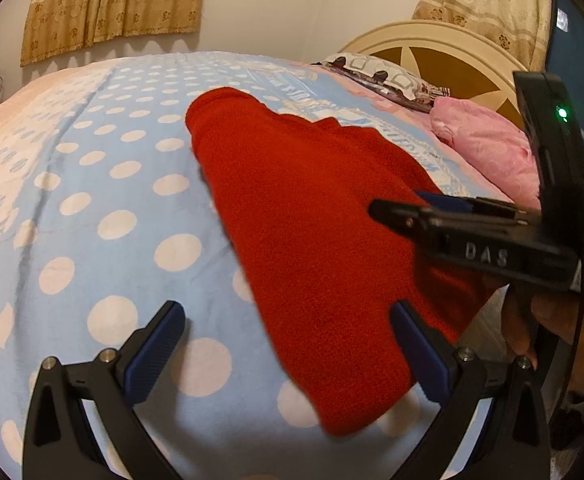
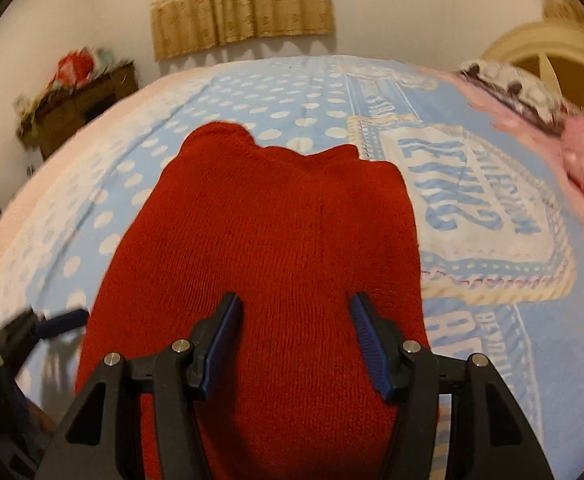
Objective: Fold small clothes
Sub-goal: 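Lower the right tool onto the folded red sweater's edge and close it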
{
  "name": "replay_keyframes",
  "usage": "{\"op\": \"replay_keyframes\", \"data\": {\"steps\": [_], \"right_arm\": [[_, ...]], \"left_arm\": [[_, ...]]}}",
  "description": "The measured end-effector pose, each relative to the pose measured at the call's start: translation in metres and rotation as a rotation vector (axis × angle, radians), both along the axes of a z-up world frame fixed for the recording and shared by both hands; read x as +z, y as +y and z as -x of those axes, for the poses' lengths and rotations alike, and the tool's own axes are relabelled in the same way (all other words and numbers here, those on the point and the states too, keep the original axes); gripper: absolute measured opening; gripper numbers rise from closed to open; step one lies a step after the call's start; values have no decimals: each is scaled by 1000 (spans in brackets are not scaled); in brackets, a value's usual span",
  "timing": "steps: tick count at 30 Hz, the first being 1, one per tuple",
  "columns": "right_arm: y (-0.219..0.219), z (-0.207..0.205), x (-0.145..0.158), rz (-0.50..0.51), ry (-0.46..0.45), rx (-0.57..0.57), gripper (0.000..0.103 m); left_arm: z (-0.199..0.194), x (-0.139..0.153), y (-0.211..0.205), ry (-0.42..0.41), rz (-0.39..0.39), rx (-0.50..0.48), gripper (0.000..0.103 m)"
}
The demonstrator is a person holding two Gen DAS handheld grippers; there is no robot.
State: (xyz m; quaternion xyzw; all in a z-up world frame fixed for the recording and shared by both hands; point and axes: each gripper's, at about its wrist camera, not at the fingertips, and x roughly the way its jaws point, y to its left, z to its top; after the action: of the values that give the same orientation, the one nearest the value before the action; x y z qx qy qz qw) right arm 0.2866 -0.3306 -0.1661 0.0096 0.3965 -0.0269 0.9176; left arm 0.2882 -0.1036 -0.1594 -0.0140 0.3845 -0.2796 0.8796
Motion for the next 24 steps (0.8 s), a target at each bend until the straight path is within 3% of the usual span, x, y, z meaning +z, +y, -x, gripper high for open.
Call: {"op": "replay_keyframes", "data": {"steps": [2, 4, 9, 14, 16, 17, 20, 24], "right_arm": [[2, -3, 3, 20, 16, 25, 58], [-7, -4, 12, -27, 18, 37, 58], [-48, -16, 49, -119, -106, -50, 58], [-83, -65, 44, -212, -1, -107, 58], [-89, -79, 28, -232, 70, -109, 46], [-90, -84, 19, -222, 104, -110, 30], [-92, -81, -3, -240, 137, -102, 21], [-99, -70, -11, -246, 110, -110, 21]], "left_arm": [[0, 0, 0, 1, 2, 1, 103], [1, 0, 0, 4, 10, 3, 103], [-1, -1, 1, 14, 23, 2, 103], [-1, -1, 2, 21, 31, 3, 103], [-2, -1, 3, 24, 32, 2, 103], [-3, -2, 3, 27, 34, 2, 103], [-4, -3, 3, 34, 36, -1, 103], [-5, -4, 2, 40, 33, -3, 103]]}}
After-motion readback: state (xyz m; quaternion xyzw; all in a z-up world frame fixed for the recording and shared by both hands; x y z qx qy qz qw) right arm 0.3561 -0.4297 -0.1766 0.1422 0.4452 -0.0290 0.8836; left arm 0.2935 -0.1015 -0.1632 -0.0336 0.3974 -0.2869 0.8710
